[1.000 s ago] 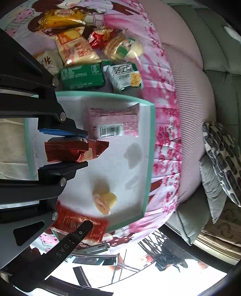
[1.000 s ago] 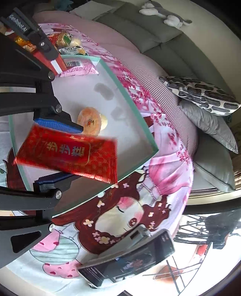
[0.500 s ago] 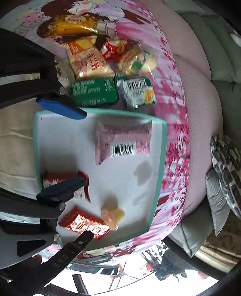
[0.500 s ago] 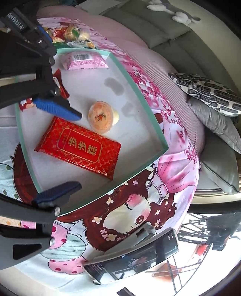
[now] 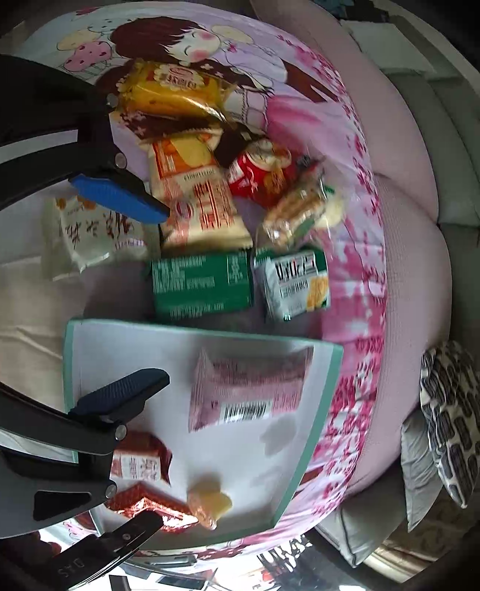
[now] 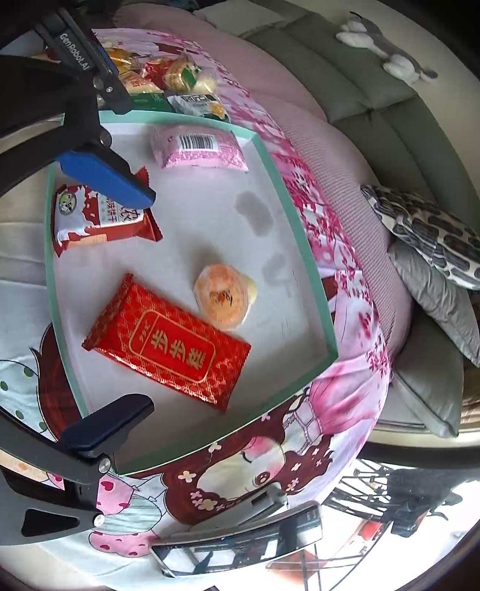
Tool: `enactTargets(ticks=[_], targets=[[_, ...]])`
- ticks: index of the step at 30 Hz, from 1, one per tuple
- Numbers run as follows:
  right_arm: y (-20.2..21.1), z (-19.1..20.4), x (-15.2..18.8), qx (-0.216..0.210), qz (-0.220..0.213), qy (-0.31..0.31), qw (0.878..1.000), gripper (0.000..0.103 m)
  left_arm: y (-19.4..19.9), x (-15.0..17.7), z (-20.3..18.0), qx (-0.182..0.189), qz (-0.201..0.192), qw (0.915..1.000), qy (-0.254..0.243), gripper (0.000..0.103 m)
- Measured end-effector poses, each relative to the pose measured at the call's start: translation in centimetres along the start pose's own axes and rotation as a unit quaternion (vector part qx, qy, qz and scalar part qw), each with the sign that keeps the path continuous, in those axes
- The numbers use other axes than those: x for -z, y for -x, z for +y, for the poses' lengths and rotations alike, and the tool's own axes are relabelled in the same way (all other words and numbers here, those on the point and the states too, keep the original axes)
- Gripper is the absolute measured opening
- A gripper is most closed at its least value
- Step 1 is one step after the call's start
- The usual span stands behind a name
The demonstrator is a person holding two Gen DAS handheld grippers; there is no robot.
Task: Organize snacks
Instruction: 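Move both tools back over the snack pile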
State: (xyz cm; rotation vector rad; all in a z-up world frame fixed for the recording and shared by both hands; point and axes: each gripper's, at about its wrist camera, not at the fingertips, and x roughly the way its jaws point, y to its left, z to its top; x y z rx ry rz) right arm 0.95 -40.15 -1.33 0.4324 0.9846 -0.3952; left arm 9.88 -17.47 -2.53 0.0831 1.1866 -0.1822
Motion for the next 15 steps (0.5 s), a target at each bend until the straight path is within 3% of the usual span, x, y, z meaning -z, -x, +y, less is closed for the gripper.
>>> enactTargets(ticks=[9,15], targets=[[-0.24,0.16,0.16,-0.010,0.003,-0.004,1.000,0.103,0.46,0.08,1.07,-0.028,-0.029,0.9992,-0.001,0.096],[-0.14,0.40,0.19,-0.007,0.005,-0.005,1.000,0.103,0.92,0.11,0.93,-0.028,-0.049,0.9983,-0.015,0.097]])
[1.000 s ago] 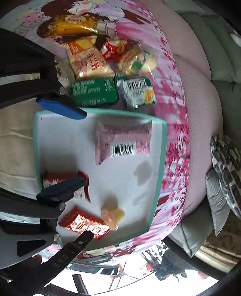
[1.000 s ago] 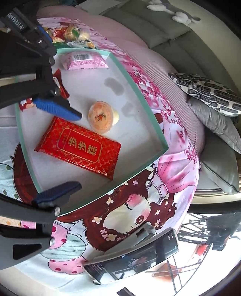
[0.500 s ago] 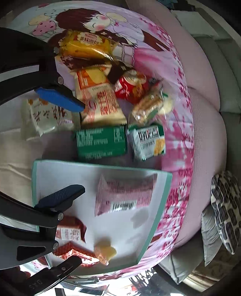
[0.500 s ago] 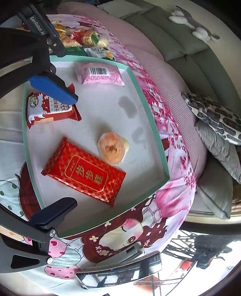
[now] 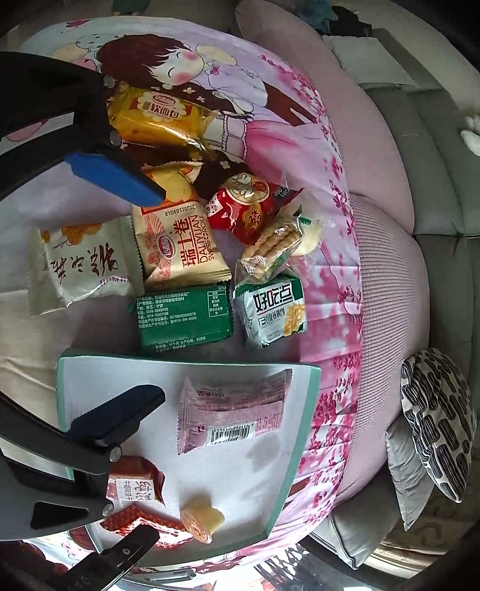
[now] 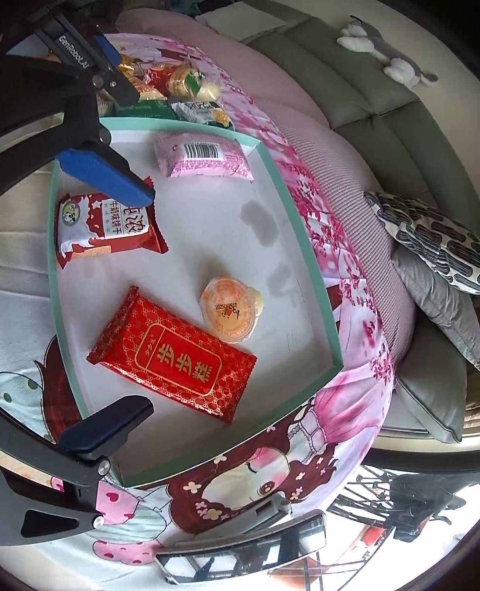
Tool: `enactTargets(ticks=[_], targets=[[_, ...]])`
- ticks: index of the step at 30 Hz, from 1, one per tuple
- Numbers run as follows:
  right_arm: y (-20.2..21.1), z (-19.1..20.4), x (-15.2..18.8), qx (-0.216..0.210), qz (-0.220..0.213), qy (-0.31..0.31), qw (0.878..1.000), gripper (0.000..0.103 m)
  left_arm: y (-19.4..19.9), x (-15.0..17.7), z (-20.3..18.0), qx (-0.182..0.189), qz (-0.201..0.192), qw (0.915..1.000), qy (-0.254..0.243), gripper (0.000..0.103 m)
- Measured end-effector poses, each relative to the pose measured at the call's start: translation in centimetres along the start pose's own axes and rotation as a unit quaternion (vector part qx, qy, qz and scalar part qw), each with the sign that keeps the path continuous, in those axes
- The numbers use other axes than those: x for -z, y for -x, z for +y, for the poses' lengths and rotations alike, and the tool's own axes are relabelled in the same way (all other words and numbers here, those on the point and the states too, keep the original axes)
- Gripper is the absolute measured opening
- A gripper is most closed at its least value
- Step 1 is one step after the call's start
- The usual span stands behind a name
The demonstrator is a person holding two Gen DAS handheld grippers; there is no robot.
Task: Organize snacks
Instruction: 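Move both tools back over the snack pile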
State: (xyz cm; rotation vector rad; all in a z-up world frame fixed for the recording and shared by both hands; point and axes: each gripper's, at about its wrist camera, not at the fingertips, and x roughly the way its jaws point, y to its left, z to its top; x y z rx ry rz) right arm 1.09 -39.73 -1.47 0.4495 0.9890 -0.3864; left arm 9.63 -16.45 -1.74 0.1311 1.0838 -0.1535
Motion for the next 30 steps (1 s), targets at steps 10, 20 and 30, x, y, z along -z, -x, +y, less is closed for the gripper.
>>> enactTargets(ticks=[10,20,30], targets=[[0.6,0.8,0.1,-0.016,-0.011,0.003,1.000,0.103,0.3,-0.6,1.5,-0.003,-0.004,0.9998,0.020,0.097],[1.1,3.4,0.3,-0.002,0.001,0.024,1.000,0.102,1.2,-1.4,4.6,0.003,0.010,0.9986,0.052,0.097],[1.4,9.3,1.5,0.037,0.022,0.100,0.994,0.103,1.5,-1.4,10.6,-0.071,0.028,0.9939,0.080,0.097]])
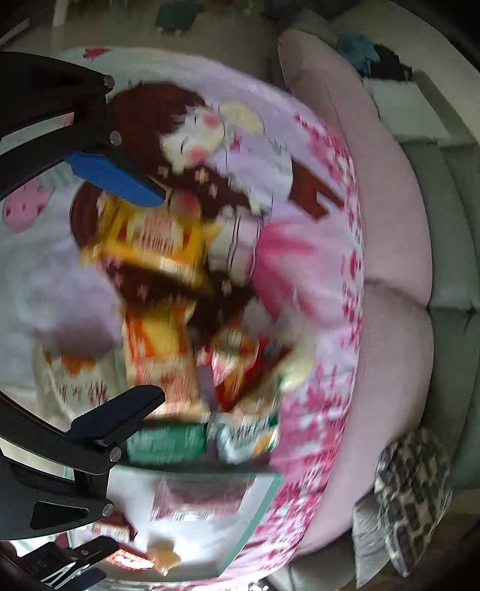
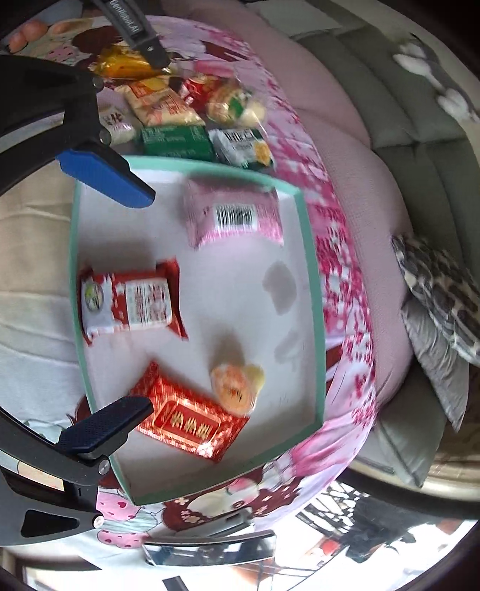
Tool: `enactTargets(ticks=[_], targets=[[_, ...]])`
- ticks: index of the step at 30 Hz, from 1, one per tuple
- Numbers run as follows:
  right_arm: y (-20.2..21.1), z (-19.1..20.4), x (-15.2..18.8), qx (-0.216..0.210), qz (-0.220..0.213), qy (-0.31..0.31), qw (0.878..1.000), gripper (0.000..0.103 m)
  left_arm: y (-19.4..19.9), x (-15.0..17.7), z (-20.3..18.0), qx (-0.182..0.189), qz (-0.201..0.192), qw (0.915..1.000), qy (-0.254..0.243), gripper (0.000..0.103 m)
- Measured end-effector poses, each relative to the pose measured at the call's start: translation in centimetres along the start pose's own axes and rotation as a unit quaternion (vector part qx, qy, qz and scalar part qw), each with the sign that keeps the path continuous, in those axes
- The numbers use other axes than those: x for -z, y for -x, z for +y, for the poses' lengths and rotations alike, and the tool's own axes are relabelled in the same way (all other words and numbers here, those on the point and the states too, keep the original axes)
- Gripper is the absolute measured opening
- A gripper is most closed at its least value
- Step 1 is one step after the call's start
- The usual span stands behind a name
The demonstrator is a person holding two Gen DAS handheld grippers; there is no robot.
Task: Organize snacks
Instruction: 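Move both tools back over the snack pile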
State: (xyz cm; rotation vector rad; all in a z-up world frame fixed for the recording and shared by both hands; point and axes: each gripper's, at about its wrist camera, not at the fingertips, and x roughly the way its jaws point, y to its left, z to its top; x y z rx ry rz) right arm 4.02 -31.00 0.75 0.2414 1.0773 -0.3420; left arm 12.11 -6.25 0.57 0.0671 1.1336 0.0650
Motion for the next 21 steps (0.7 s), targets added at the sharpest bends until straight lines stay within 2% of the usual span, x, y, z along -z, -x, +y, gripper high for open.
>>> enactTargets(ticks=[7,11,16,21], targets=[[0.5,5.7,0.1,-0.028,0.002,0.053,0.998,0.103,0.1,-0.4,5.3,-0.045,-0.003,0.9982,0.039,0.097],[0.7,9.0,0.4,-0.039,0.002,0.083,0.996,0.103,0.2,-0.3,7.9,-0.090,-0.007,0.9943,0.057,0.097],[0.1,12.6,1.2,-0.048,0.017,0.118,0.992,0.103,-0.1,-0.1,10.3,-0.076,0.000,0.9934,0.085,0.097],[-1.0,14.8,2.8,-0.050,0.036,0.140,0.988,0.103,-0.8,0.0,10.3,-0.070,0.010,0.9937,0.087,0.097]])
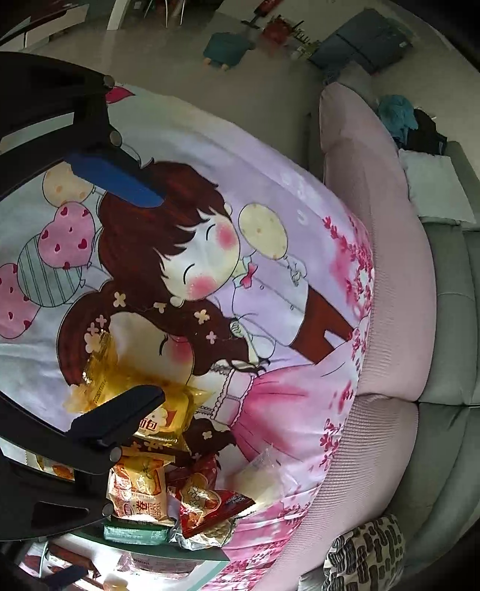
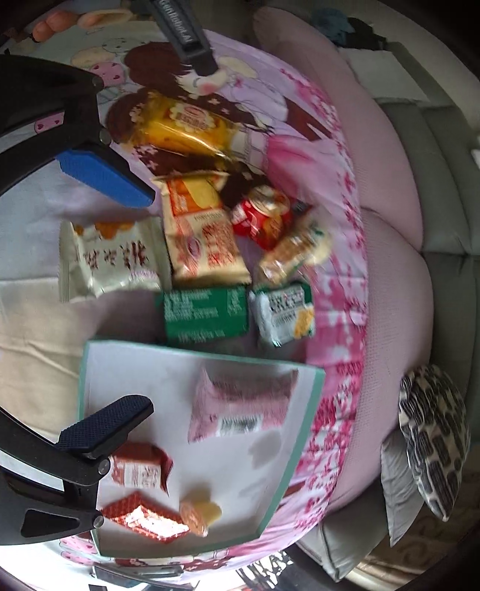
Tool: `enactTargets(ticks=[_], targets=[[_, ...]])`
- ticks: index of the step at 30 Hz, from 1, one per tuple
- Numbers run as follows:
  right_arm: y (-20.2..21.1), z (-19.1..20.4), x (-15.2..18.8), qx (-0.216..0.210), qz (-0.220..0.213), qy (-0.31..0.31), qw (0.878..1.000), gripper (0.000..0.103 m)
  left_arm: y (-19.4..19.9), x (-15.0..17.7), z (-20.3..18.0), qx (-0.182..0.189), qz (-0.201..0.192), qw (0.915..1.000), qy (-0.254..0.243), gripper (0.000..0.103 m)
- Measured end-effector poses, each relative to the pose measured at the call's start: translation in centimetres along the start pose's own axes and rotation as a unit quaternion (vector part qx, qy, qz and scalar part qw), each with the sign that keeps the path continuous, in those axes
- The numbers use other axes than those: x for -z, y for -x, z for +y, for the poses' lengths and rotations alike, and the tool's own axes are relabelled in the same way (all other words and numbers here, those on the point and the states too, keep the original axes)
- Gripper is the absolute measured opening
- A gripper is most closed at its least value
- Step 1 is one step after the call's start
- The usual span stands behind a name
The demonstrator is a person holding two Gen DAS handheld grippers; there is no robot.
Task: Organize snacks
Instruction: 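Move both tools back over the snack pile, then grasp the yellow bread bag with the left gripper while the right grasps the white-and-red pastry packet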
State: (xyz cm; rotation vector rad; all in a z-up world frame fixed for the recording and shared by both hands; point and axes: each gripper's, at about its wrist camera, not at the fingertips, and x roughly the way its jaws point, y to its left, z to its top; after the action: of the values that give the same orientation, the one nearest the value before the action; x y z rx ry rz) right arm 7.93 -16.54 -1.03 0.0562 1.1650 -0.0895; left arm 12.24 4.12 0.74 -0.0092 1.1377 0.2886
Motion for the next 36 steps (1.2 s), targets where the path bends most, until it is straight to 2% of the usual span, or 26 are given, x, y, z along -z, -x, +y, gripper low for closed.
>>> enactTargets(ticks=[7,12,16,23,29,36], targets=[[-2.2,1.5,1.3,-0.004,0.027,0.015,1.000,0.101,-1.8,0.3,-2.3,0.034,0.031,0.9987,-0.024,0.097],[-2.6,2.2,1.6,0.003,0.025,0.021,0.999,0.100,-2.5,0.5,-3.7,0.048,0.042,0.9973,-0.038,0.097],[-2.2,2.5,1.5,-0.013,0.018,0.021,1.000,0.092,-3.2,0.6,-4.6,0.055,0.053,0.9960,-0.047,0.097],[-2.7,3.7,1.6,-0.043,0.023,0.035,0.998,0.088,-4.2,0.5,-5.1,0.058,0.065,0.9949,-0.051,0.097],[-4.5,4.1,1.9,-0.057,0.041,0.034,0.997,0.082,-5.0,0.2,-5.8,0.057,0.070,0.9942,-0.058,0.097],[-5.5,3.9,2.1,-0.063,0.055,0.036,0.996,0.080,-6.8,0.4,-6.0,0.046,0.088,0.9936,-0.055,0.097]])
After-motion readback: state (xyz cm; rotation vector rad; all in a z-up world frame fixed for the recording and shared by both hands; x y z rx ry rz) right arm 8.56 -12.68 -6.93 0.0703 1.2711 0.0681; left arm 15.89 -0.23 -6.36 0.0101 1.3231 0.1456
